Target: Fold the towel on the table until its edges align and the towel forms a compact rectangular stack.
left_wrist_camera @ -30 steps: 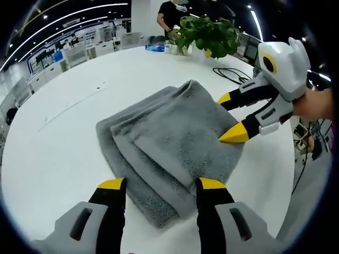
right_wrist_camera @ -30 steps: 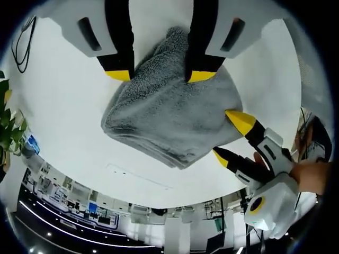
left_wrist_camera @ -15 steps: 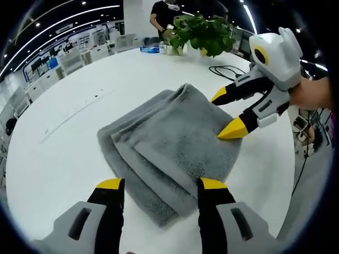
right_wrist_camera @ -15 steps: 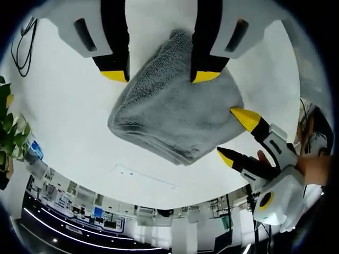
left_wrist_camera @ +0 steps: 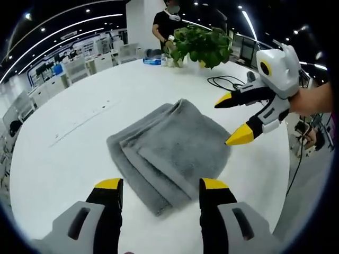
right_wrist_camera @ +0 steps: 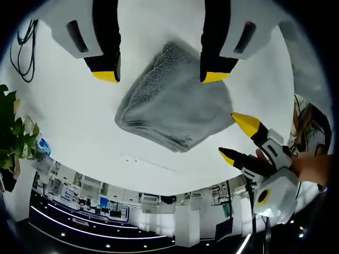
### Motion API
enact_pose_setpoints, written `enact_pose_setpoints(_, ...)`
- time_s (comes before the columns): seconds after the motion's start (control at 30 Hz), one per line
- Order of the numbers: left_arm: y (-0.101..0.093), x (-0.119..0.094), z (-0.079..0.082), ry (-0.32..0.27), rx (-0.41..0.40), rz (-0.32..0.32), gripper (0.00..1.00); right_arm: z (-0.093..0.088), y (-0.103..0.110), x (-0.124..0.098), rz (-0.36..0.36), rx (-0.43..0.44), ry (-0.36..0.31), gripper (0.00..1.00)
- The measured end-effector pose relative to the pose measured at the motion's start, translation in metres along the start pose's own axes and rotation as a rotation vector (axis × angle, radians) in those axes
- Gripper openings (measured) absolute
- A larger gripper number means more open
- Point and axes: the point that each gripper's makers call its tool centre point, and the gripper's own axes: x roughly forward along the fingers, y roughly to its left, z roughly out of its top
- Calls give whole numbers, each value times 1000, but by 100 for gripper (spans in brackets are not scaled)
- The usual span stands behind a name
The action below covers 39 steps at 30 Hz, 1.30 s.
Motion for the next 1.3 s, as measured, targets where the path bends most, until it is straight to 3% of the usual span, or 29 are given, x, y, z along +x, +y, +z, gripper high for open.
enact_pose_setpoints(0.3, -6, -17, -11, -1, 10, 23, 65, 6, 10, -15, 14, -3, -39, 72)
enact_pose_setpoints(0.93, -16, -56, -7, -45, 14, 107, 73, 15, 22, -42, 40, 16, -118, 86)
enact_pose_setpoints(1.3, -33, -77, -14, -58, 5, 122, 75, 4, 29, -60, 40, 12, -136, 90)
